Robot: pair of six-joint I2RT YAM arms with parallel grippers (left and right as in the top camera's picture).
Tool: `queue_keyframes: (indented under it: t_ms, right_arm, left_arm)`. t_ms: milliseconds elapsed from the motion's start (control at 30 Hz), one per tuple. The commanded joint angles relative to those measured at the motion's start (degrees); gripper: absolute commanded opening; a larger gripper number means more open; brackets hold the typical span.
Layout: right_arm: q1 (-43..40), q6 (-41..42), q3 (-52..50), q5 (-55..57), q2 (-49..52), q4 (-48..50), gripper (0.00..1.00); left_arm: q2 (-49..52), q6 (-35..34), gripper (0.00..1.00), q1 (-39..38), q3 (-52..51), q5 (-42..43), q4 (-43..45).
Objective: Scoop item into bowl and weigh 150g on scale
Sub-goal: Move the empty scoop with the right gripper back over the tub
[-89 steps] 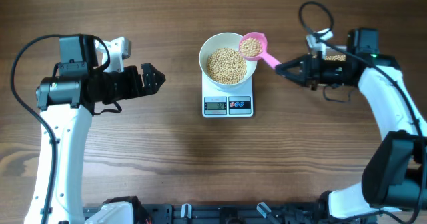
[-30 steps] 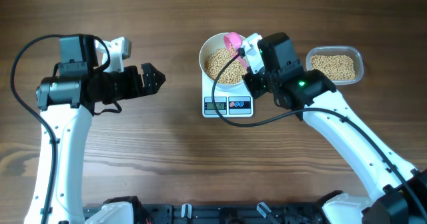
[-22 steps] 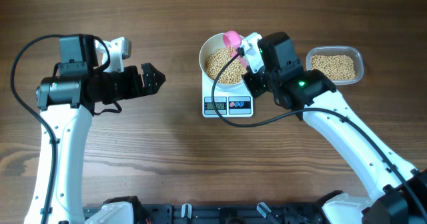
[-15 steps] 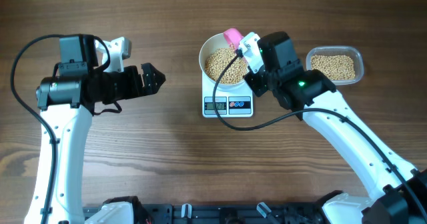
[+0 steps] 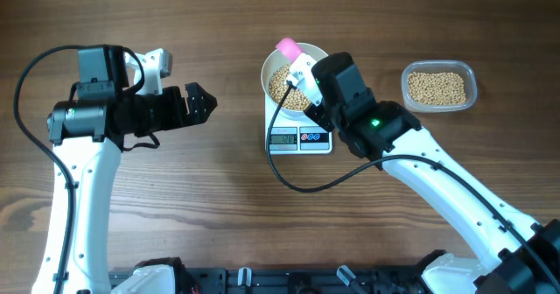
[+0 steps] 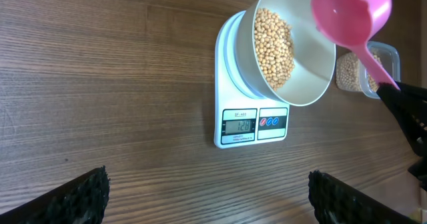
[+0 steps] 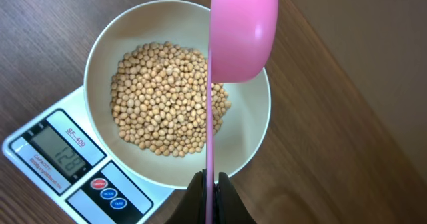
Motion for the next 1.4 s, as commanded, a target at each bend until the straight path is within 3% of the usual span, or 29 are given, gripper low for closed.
queue_keyframes:
  t_ms: [0,167,367,533,667,800,1367]
  right_arm:
    - [-0.83,8.61,0.28,0.07,-0.76,0.07,0.04]
    - [-8.37,15.87,1.03,-14.01,-4.11,-1.11,0.04]
    - [-26.95,17.51,1.42,-33.00,-9.46,-4.17,0.04]
    - [-40.89,16.74,1.33,-33.16,-10.05,-11.50,0.05]
    - [-46.69,13.25,0.98,-25.75,-10.05,-15.45,0.04]
    - [-47.56,9.27,0.85,-13.57,-8.90,-19.41,0.04]
    - [-43.56,9.42,0.57,-3.96,5.25,-19.04,0.04]
  left_arm:
    - [-0.15,1.14,1.00,-0.15,1.07,1.07,-0.02]
    - [-0.15,1.14,1.00,-0.15,1.07,1.07,-0.02]
    - [-0.15,1.14,1.00,-0.15,1.07,1.07,-0.02]
    - [-0.15,1.14,1.00,-0.15,1.07,1.07,-0.02]
    - [-0.15,1.14,1.00,-0.15,1.07,1.07,-0.02]
    - [-0.15,1.14,1.00,-0.15,1.07,1.07,-0.02]
    - [-0.15,1.14,1.00,-0.15,1.07,1.07,-0.02]
